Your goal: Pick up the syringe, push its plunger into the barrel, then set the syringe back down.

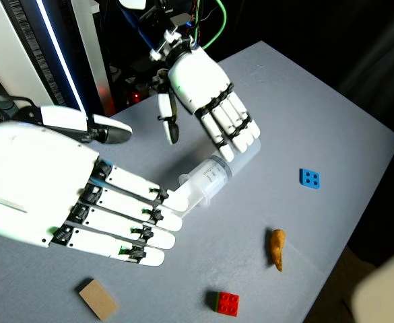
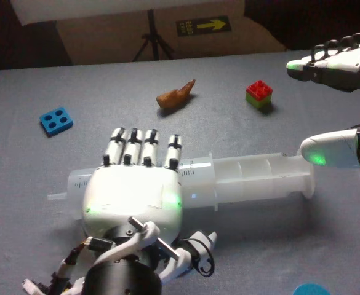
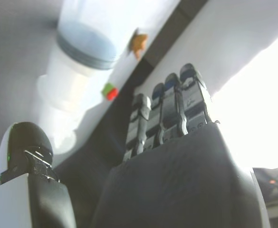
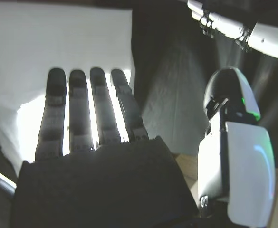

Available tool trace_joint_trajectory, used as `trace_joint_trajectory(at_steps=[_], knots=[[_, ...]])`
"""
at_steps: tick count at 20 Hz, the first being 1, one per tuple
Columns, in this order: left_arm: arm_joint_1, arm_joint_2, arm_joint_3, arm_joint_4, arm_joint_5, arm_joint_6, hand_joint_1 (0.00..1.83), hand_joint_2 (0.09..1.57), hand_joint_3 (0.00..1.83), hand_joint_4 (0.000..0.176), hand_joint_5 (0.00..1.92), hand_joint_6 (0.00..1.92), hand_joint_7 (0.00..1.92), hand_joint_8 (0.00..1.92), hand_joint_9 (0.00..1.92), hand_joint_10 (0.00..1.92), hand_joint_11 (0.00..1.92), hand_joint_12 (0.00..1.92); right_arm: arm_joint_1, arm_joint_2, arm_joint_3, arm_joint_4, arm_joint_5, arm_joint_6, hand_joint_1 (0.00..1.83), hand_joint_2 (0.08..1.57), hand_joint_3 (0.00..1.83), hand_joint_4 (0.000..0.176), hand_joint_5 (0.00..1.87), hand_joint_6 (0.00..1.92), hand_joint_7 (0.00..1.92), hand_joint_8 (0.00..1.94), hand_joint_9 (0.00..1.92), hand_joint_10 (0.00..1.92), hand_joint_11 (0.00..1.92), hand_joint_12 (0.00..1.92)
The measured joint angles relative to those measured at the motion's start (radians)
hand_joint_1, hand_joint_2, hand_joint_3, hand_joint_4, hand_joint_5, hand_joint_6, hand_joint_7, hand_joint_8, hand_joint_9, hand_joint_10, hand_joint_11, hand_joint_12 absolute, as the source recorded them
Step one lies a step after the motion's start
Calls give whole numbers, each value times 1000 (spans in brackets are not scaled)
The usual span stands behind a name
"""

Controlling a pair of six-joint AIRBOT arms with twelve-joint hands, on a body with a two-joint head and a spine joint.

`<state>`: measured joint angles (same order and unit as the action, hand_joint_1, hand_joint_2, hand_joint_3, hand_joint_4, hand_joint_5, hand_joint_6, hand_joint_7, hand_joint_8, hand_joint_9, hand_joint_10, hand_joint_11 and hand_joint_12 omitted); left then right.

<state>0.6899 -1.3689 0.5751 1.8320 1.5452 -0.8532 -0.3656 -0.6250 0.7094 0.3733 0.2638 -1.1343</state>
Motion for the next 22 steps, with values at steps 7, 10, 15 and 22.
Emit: trace_joint_trajectory(at_steps=[7,10,15,22], knots=[[19,-12,45,4,-17,-3,471,1069,1,55,46,6,0,0,0,0,0,0,0,0,-3,0,17,0,188,1007,0,0,149,1,156,1,153,3,0,482],[29,-14,62,7,-25,-5,466,1071,1,61,51,6,0,0,0,0,0,0,0,0,-7,0,21,1,177,1005,0,0,151,2,166,3,163,4,0,515],[40,-27,92,8,-41,-6,480,1051,0,69,71,9,0,0,0,0,0,0,0,0,-9,0,24,2,203,999,0,0,165,5,167,1,160,3,0,503],[43,-44,126,19,-57,-7,483,1064,0,59,57,4,0,0,0,0,0,0,0,-2,-10,0,28,5,165,1008,1,0,146,0,150,1,139,1,0,441]])
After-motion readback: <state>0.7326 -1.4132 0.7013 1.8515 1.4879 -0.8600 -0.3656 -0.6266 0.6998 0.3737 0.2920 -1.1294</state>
